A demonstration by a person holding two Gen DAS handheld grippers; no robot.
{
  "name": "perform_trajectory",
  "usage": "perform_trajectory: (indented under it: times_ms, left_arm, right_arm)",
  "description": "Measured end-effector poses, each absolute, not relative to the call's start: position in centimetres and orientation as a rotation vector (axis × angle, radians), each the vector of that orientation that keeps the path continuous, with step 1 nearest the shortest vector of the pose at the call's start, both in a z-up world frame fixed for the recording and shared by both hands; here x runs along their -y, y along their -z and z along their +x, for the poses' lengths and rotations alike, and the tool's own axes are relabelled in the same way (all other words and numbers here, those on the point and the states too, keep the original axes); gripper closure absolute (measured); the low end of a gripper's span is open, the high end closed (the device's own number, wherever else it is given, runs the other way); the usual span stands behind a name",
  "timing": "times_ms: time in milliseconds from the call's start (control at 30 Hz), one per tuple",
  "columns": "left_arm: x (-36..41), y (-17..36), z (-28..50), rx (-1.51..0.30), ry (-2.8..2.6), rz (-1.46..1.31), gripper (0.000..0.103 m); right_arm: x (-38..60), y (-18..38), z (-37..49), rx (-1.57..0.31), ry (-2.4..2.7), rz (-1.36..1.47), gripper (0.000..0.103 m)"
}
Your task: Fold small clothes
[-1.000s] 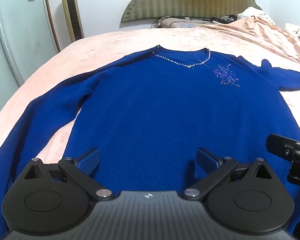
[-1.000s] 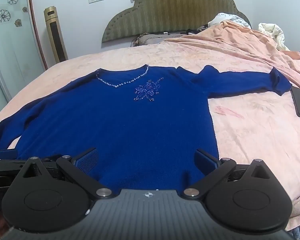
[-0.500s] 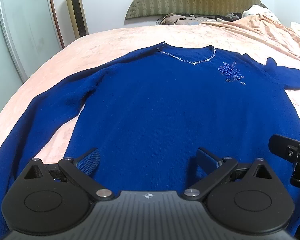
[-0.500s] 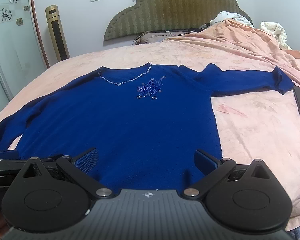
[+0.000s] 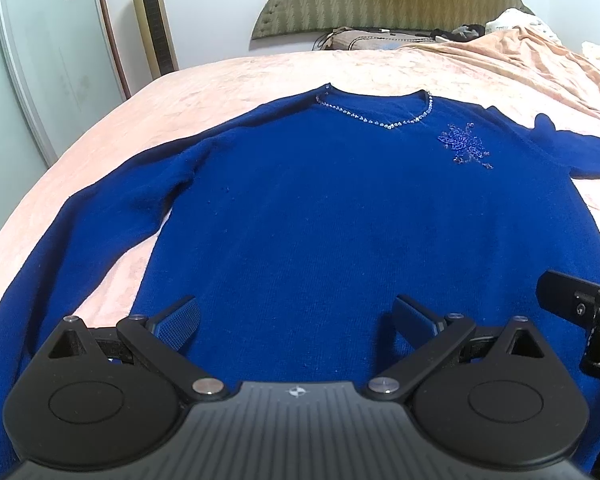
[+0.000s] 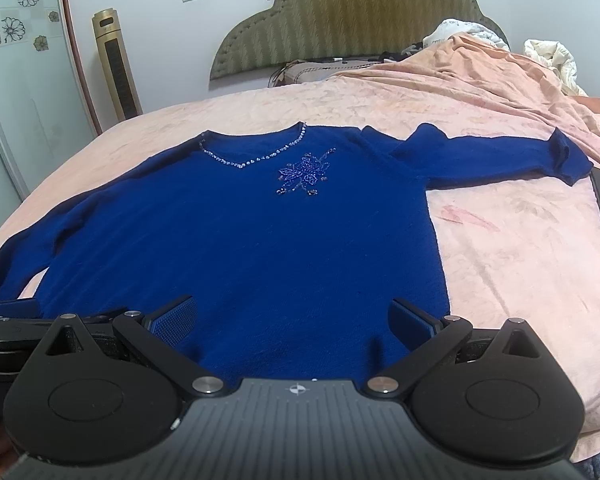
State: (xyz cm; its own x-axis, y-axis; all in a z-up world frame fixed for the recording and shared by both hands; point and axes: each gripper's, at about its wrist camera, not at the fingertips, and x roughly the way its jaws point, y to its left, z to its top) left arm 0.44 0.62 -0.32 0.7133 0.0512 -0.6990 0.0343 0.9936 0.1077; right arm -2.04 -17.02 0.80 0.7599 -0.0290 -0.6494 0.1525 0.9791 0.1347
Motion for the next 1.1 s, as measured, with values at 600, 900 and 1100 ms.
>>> perform_trajectory:
  times_ms: [600,900,1100]
  left_arm:
    - [-1.01,0.48,0.52,-0.786,-0.017,0.116,0.000]
    - [-1.01,0.62,0.53,-0.790,-0.020,0.118,0.000]
    - [-1.05,0.72,0.57,-0.792,-0.023,0.117,0.000]
  right_arm:
    - [16.83,-0.41,-1.68,-0.709,0.094,0.193,0.000]
    - [16.65,-0.31,-1.74,-0.711,0.092,0.196,0.000]
    - [16.54,-0.23,-1.76,-0.711,0.090,0.197,0.000]
